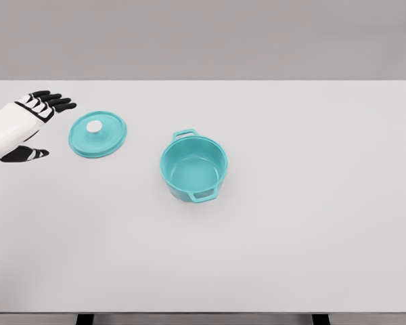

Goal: Cover the pot with left arm

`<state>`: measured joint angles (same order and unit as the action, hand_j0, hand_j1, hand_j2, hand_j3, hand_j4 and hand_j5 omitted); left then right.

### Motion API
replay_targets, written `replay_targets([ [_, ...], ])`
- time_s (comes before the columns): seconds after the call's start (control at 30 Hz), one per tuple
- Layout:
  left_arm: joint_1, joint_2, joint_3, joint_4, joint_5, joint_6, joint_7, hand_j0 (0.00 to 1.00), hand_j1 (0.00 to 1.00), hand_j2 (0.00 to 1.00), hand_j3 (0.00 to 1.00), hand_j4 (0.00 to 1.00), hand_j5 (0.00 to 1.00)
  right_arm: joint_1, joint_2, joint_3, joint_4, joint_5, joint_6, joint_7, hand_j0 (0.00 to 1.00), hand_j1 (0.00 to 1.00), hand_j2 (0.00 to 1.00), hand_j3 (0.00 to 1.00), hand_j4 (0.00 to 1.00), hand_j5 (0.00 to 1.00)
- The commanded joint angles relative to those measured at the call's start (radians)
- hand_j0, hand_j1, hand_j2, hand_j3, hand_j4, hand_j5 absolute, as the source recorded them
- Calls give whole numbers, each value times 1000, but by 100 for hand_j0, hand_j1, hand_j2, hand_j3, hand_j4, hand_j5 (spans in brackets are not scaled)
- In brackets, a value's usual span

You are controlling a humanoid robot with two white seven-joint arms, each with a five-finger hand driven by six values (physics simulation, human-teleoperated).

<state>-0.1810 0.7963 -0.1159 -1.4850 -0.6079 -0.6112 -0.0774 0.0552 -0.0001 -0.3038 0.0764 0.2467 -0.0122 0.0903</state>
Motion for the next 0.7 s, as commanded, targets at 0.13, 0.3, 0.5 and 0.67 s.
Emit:
replay_targets([
  [0.13,-18,11,-4,63,7,0,1,100,100,100,100,100,100,0,0,0,0,0,0,0,100,100,100,100,100,100],
  [0.3,-187,8,-110,173,19,0,-361,100,100,100,100,100,100,0,0,0,0,0,0,0,100,100,100,100,100,100],
  [0.5,-474,-48,-292,393,30,0,-534,97,97,97,97,97,97,0,0,0,0,0,0,0,100,100,100,100,100,100],
  [0.67,-568,-141,-334,509,36,0,-534,87,87,87,87,87,87,0,0,0,0,0,0,0,100,100,100,100,100,100],
])
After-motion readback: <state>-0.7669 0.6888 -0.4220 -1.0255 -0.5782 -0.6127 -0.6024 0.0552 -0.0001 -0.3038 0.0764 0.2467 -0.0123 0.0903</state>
